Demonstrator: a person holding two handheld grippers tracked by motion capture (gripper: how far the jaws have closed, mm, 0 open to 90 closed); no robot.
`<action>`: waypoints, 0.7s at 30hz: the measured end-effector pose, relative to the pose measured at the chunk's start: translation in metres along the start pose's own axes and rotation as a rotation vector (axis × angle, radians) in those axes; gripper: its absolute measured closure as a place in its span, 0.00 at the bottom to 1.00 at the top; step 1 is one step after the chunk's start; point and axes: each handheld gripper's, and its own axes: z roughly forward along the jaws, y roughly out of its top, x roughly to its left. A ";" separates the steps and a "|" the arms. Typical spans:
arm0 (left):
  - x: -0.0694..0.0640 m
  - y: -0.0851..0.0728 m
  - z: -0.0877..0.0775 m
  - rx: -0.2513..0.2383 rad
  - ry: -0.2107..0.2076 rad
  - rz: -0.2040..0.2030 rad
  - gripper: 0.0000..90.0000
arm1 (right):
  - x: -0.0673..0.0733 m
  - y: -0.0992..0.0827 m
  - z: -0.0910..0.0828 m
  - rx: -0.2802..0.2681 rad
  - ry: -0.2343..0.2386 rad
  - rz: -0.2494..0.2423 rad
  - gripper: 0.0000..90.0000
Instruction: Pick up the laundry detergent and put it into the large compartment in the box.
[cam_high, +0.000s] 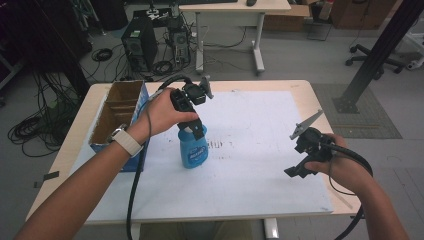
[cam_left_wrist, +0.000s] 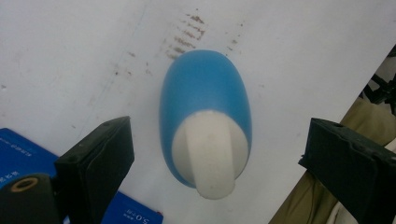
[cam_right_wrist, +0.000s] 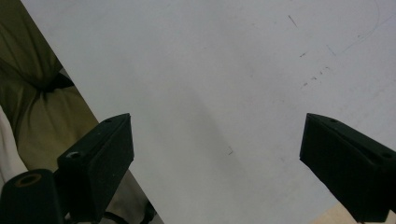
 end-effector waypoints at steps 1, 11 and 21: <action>0.000 0.000 0.000 0.000 0.000 0.000 0.10 | 0.000 0.000 0.000 0.000 0.000 0.000 0.11; -0.002 0.002 0.009 0.007 0.011 0.003 0.10 | 0.000 -0.001 0.001 0.001 0.002 0.002 0.11; 0.001 0.003 0.018 0.010 0.010 -0.009 0.10 | 0.000 -0.002 0.002 0.001 0.004 0.003 0.11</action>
